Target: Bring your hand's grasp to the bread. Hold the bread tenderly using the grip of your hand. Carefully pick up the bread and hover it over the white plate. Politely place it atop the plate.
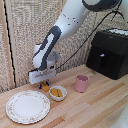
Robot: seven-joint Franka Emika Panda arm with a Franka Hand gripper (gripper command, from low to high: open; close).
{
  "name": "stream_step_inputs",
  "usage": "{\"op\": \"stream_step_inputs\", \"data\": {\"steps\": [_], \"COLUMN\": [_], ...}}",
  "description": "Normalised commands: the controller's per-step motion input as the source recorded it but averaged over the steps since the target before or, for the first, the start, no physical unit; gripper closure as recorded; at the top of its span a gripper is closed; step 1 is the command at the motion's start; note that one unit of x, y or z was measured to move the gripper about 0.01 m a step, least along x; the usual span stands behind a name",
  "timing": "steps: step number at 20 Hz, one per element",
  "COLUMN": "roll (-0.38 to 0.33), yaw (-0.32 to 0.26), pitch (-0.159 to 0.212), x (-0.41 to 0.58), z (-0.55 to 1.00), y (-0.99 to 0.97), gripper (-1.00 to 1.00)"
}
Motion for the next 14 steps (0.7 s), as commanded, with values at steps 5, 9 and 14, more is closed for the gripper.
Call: {"op": "stream_step_inputs", "data": {"steps": [5, 9, 14], "roll": [0.0, 0.001, 0.014], "yaw": [-0.035, -0.032, -0.047], "pitch": [0.0, 0.0, -0.003], "x": [0.099, -0.003, -0.203], "z": [1.0, 1.0, 0.79], "y": [0.14, 0.37, 0.56], "gripper": [1.0, 1.0, 1.0]}}
